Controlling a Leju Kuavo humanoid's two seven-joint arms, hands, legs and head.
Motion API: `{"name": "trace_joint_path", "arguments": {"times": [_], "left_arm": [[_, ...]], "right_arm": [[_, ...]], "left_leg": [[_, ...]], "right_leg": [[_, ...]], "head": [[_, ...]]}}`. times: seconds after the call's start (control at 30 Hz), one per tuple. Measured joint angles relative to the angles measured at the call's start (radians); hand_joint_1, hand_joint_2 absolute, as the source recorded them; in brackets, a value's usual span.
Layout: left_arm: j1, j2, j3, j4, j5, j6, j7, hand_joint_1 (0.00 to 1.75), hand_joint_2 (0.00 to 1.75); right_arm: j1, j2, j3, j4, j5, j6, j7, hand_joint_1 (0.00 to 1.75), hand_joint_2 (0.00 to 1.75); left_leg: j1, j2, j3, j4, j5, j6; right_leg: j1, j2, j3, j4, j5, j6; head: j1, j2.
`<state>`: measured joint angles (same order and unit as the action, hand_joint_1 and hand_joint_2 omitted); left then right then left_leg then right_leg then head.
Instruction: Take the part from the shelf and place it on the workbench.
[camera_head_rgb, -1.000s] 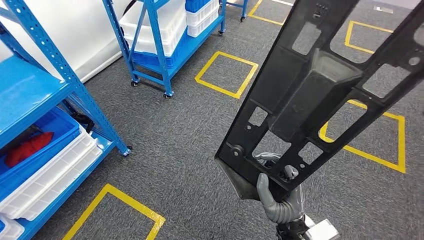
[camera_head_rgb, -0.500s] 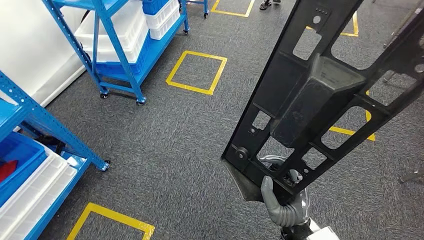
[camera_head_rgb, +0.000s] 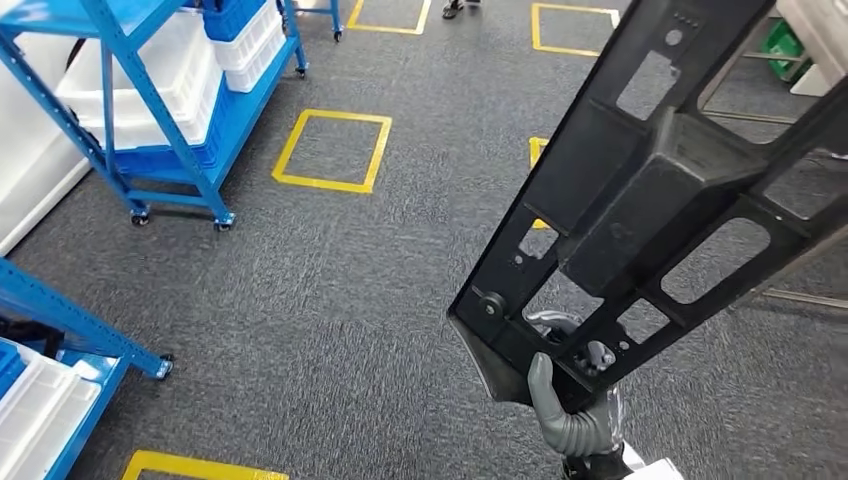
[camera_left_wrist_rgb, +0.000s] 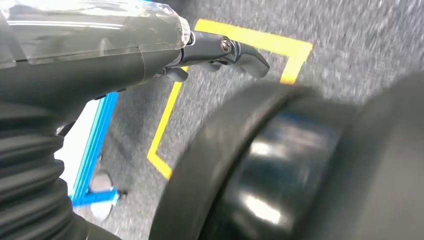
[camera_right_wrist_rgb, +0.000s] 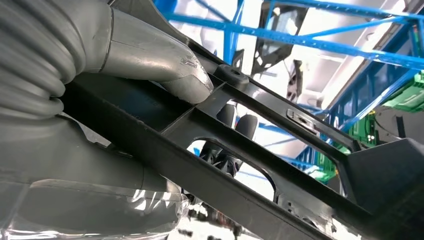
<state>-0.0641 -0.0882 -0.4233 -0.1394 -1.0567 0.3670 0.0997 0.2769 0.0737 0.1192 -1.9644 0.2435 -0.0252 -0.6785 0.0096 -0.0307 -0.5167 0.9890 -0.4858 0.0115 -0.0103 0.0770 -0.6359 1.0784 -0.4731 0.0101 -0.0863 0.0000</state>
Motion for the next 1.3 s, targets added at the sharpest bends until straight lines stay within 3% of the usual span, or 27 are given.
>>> {"name": "trace_joint_path", "arguments": {"times": [0.07,0.1,0.13,0.17,0.2,0.27,0.33,0.43,0.5,0.57,0.6,0.63,0.67,0.73,0.8,0.87,0.93,0.97,1.03,1.1,1.17,1.2,1.23,1.3], "left_arm": [[0.002,0.002,0.0,0.0,0.0,0.008,0.001,0.0,1.75],[0.003,0.003,0.0,0.0,0.0,0.01,0.001,0.0,1.75],[0.003,0.004,0.0,0.0,0.0,0.011,0.0,0.0,1.75],[0.003,0.005,0.0,0.0,0.0,0.011,0.0,0.0,1.75],[0.002,0.006,0.0,0.0,0.0,0.011,-0.002,0.0,1.75],[0.0,0.006,0.0,0.0,0.0,0.014,-0.01,0.0,1.75],[-0.003,0.006,0.0,0.0,0.0,0.019,-0.018,0.0,1.75],[-0.015,0.007,0.0,-0.001,0.0,0.023,-0.021,0.0,1.75],[-0.022,0.007,0.001,-0.003,-0.001,0.027,-0.026,0.0,1.75],[-0.023,0.008,0.002,-0.004,-0.001,0.032,-0.034,0.0,1.75],[-0.023,0.009,0.003,-0.004,-0.001,0.034,-0.037,0.0,1.75],[-0.024,0.009,0.004,-0.004,-0.001,0.036,-0.038,0.0,1.75],[-0.025,0.01,0.006,-0.004,-0.001,0.038,-0.038,0.0,1.75],[-0.029,0.012,0.01,-0.005,-0.001,0.04,-0.035,0.0,1.75],[-0.031,0.016,0.014,-0.005,-0.001,0.042,-0.031,0.0,1.75],[-0.034,0.019,0.02,-0.005,-0.001,0.044,-0.029,0.0,1.75],[-0.038,0.02,0.025,-0.005,0.0,0.046,-0.025,0.0,1.75],[-0.039,0.021,0.027,-0.006,0.0,0.046,-0.023,0.0,1.75],[-0.037,0.021,0.031,-0.006,0.0,0.045,-0.016,0.0,1.75],[-0.029,0.022,0.034,-0.005,0.0,0.04,-0.009,0.0,1.75],[-0.019,0.023,0.036,-0.005,0.0,0.029,0.004,0.0,1.75],[-0.016,0.023,0.036,-0.005,0.0,0.023,0.011,0.0,1.75],[-0.014,0.023,0.036,-0.006,0.0,0.019,0.017,0.0,1.75],[-0.013,0.023,0.036,-0.006,0.0,0.013,0.024,0.0,1.75]], "right_arm": [[0.003,0.002,-0.003,-0.006,0.0,-0.001,0.003,1.75,1.75],[0.005,0.003,-0.004,-0.007,0.0,-0.001,0.004,1.75,1.75],[0.008,0.004,-0.006,-0.008,0.001,-0.001,0.004,1.75,1.75],[0.012,0.004,-0.008,-0.01,0.001,-0.001,0.004,1.75,1.75],[0.015,0.004,-0.009,-0.013,0.003,-0.001,0.004,1.75,1.75],[0.019,0.004,-0.01,-0.022,0.008,-0.001,0.004,1.75,1.75],[0.021,0.006,-0.01,-0.034,0.015,0.002,0.003,1.75,1.75],[0.027,0.01,-0.011,-0.047,0.024,0.007,0.002,1.75,1.75],[0.029,0.013,-0.012,-0.052,0.025,0.01,0.003,1.75,1.75],[0.028,0.017,-0.012,-0.054,0.026,0.019,0.002,1.75,1.75],[0.027,0.018,-0.012,-0.053,0.026,0.024,0.001,1.75,1.75],[0.027,0.02,-0.012,-0.051,0.027,0.029,0.0,1.75,1.75],[0.027,0.021,-0.012,-0.049,0.027,0.032,-0.002,1.75,1.75],[0.024,0.022,-0.012,-0.046,0.029,0.034,-0.006,1.75,1.75],[0.019,0.023,-0.012,-0.045,0.031,0.032,-0.009,1.75,1.75],[0.015,0.024,-0.012,-0.045,0.034,0.028,-0.013,1.75,1.75],[0.015,0.025,-0.013,-0.045,0.037,0.025,-0.015,1.75,1.75],[0.017,0.025,-0.014,-0.046,0.039,0.024,-0.015,1.75,1.75],[0.02,0.025,-0.016,-0.048,0.042,0.022,-0.014,1.75,1.75],[0.021,0.025,-0.018,-0.048,0.044,0.017,-0.013,1.75,1.75],[0.023,0.025,-0.02,-0.047,0.045,0.006,-0.013,1.75,1.75],[0.024,0.025,-0.021,-0.048,0.046,-0.001,-0.013,1.75,1.75],[0.026,0.026,-0.023,-0.048,0.047,-0.008,-0.013,1.75,1.75],[0.027,0.027,-0.025,-0.052,0.049,-0.017,-0.01,1.75,1.75]], "left_leg": [[-0.004,0.027,0.0,-0.003,0.001,0.007],[-0.006,0.041,-0.001,-0.002,0.001,0.008],[-0.007,0.055,-0.001,-0.002,0.0,0.009],[-0.008,0.067,-0.001,-0.001,-0.001,0.009],[-0.008,0.079,0.0,-0.001,-0.003,0.007],[-0.011,0.099,0.005,0.001,-0.009,0.001],[-0.016,0.116,0.009,0.004,-0.014,-0.008],[-0.016,0.136,0.012,0.006,-0.022,-0.023],[-0.011,0.101,-0.002,0.045,-0.053,-0.033],[-0.007,0.053,-0.053,0.16,-0.116,-0.04],[-0.007,0.044,-0.086,0.228,-0.144,-0.042],[-0.006,0.041,-0.11,0.277,-0.156,-0.044],[-0.006,0.04,-0.12,0.292,-0.149,-0.044],[-0.004,0.032,-0.087,0.21,-0.083,-0.042],[0.001,-0.009,-0.034,0.083,-0.027,-0.037],[0.002,-0.04,-0.014,0.029,-0.016,-0.029],[-0.001,-0.028,-0.013,0.021,-0.012,-0.015],[-0.001,-0.018,-0.011,0.016,-0.008,-0.008],[0.0,0.004,-0.01,0.007,0.0,0.006],[-0.004,0.03,-0.011,0.005,0.0,0.012],[-0.007,0.057,-0.012,0.006,-0.001,0.012],[-0.008,0.069,-0.012,0.006,-0.003,0.012],[-0.008,0.08,-0.01,0.006,-0.004,0.01],[-0.011,0.097,-0.005,0.007,-0.009,0.003]], "right_leg": [[0.0,-0.05,-0.055,0.119,-0.065,0.004],[-0.002,-0.06,-0.082,0.179,-0.09,0.007],[-0.004,-0.066,-0.098,0.215,-0.1,0.009],[-0.005,-0.071,-0.095,0.215,-0.091,0.01],[-0.006,-0.079,-0.072,0.178,-0.066,0.01],[-0.001,-0.12,0.006,0.043,-0.014,0.006],[0.007,-0.152,0.051,-0.042,0.004,-0.005],[0.011,-0.129,0.049,-0.056,0.005,-0.024],[0.007,-0.109,0.049,-0.063,0.011,-0.036],[0.005,-0.088,0.049,-0.065,0.014,-0.045],[0.006,-0.076,0.048,-0.064,0.014,-0.047],[0.006,-0.063,0.047,-0.063,0.015,-0.048],[0.006,-0.05,0.047,-0.061,0.015,-0.048],[0.005,-0.023,0.047,-0.056,0.014,-0.046],[0.005,0.0,0.044,-0.049,0.012,-0.04],[0.004,0.02,0.036,-0.046,0.016,-0.027],[0.001,0.035,0.029,-0.048,0.022,-0.013],[0.001,0.026,0.026,-0.044,0.019,-0.008],[0.003,-0.018,0.0,0.011,-0.018,-0.001],[0.002,-0.058,-0.056,0.135,-0.082,0.003],[-0.001,-0.068,-0.095,0.221,-0.108,0.007],[-0.002,-0.072,-0.089,0.211,-0.094,0.007],[-0.003,-0.08,-0.061,0.162,-0.065,0.006],[0.004,-0.123,0.015,0.023,-0.013,-0.001]], "head": [[0.0,0.0],[0.0,0.0],[0.0,0.0],[0.0,0.0],[0.0,0.0],[0.0,0.0],[0.0,0.0],[0.0,0.0],[0.0,0.0],[0.0,0.0],[0.0,0.0],[0.0,0.0],[0.0,0.0],[0.0,0.0],[0.0,0.0],[0.0,0.0],[0.0,0.0],[0.0,0.0],[0.0,0.0],[0.0,0.0],[0.0,0.0],[0.0,0.0],[0.0,0.0],[0.0,0.0]]}}
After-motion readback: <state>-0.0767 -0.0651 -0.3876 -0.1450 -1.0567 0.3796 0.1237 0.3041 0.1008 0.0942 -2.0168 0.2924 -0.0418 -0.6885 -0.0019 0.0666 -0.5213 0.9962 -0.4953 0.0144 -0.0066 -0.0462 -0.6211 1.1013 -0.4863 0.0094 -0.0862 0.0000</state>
